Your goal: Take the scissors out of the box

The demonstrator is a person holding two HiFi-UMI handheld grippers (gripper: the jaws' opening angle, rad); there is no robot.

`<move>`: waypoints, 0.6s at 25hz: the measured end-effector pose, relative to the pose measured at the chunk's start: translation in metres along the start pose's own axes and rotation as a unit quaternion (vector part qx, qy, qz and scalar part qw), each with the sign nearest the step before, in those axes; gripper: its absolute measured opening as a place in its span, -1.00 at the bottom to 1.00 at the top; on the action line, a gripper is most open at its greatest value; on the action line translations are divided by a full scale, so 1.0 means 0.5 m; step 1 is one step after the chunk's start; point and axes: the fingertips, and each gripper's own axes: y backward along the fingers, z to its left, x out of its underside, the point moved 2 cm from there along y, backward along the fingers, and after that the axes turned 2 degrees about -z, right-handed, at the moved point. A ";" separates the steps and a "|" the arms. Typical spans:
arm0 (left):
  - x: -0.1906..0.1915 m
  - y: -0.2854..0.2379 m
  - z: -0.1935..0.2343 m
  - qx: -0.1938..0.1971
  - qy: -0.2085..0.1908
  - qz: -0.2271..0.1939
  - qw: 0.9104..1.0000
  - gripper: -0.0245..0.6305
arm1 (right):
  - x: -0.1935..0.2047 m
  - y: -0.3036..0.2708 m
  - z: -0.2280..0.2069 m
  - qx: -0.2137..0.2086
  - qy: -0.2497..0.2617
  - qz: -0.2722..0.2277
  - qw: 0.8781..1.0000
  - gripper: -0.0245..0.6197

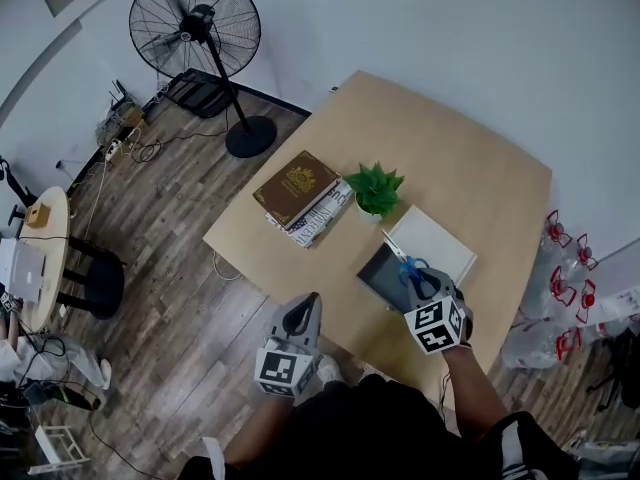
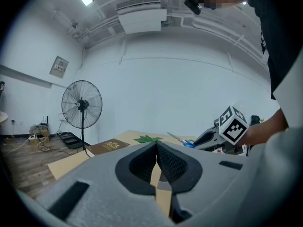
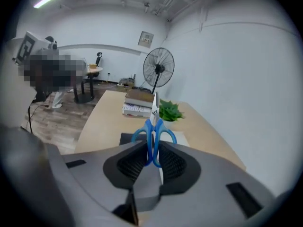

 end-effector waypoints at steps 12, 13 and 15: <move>-0.043 -0.034 -0.024 0.018 -0.022 -0.014 1.000 -0.93 | -0.135 0.157 -0.088 0.106 -0.142 -0.243 0.954 -0.70; -0.045 -0.036 -0.024 0.019 -0.023 -0.015 0.999 -0.93 | -0.141 0.165 -0.090 0.108 -0.148 -0.257 0.949 -0.70; -0.049 -0.040 -0.024 0.021 -0.023 -0.016 0.999 -0.93 | -0.150 0.175 -0.088 0.105 -0.155 -0.275 0.943 -0.70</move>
